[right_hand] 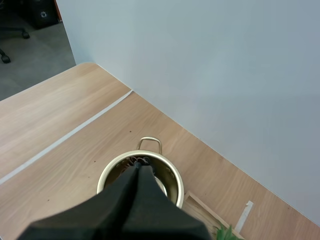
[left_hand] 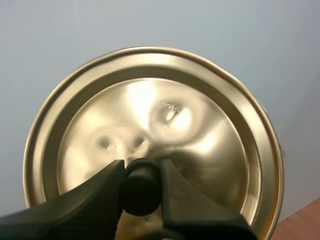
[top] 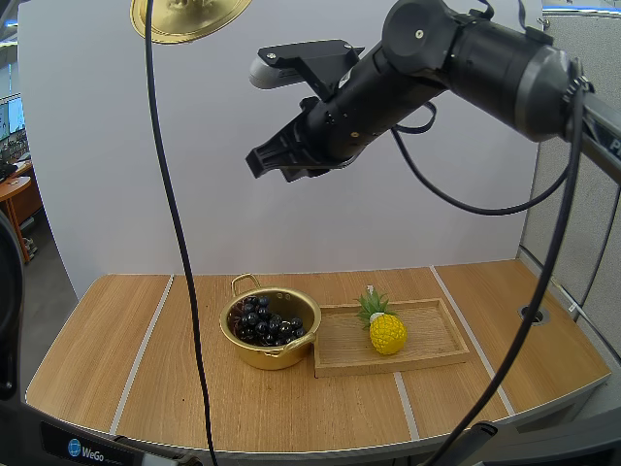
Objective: Open the pot, put the grape inside, and close it
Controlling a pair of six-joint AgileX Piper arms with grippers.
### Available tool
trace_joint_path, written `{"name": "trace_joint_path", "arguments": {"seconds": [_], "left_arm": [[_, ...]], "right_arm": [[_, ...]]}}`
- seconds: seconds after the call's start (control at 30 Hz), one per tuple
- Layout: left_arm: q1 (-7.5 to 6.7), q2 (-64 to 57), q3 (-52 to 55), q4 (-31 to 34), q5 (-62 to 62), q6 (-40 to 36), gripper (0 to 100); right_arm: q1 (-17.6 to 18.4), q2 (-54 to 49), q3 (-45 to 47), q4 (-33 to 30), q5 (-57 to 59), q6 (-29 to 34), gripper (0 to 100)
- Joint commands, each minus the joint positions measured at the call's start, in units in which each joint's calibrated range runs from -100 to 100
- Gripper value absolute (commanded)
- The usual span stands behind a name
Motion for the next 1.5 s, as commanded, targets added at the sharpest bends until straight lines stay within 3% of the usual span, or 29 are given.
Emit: {"name": "trace_joint_path", "arguments": {"seconds": [0.0, 0.17, 0.5, 0.9, 1.3, 1.47], "left_arm": [[-0.18, -0.5, -0.4, 1.0, -2.2, -0.2, 0], [-0.18, -0.5, -0.4, 1.0, -2.2, -0.2, 0], [-0.18, -0.5, -0.4, 1.0, -2.2, -0.2, 0], [-0.18, -0.5, -0.4, 1.0, -0.7, -0.2, 0], [-0.18, 3.5, -0.1, 0.4, 1.4, 2.0, 0], [-0.18, 4.3, 6.3, -0.4, 1.4, 2.5, 0]], "right_arm": [[-0.2, -2.4, 0.1, -1.0, 4.5, 0.3, 0], [-0.2, -5.3, 0.1, -3.2, 10.6, 6.2, 0], [-2.4, -12.3, 0.1, -18.0, 13.8, 14.0, 0], [-7.6, -18.9, 0.1, -18.1, 13.8, 14.4, 0], [-8.3, -21.0, 0.1, -18.0, 13.8, 14.4, 0], [-9.3, -21.0, 0.1, -18.0, 13.8, 14.4, 0]]}}
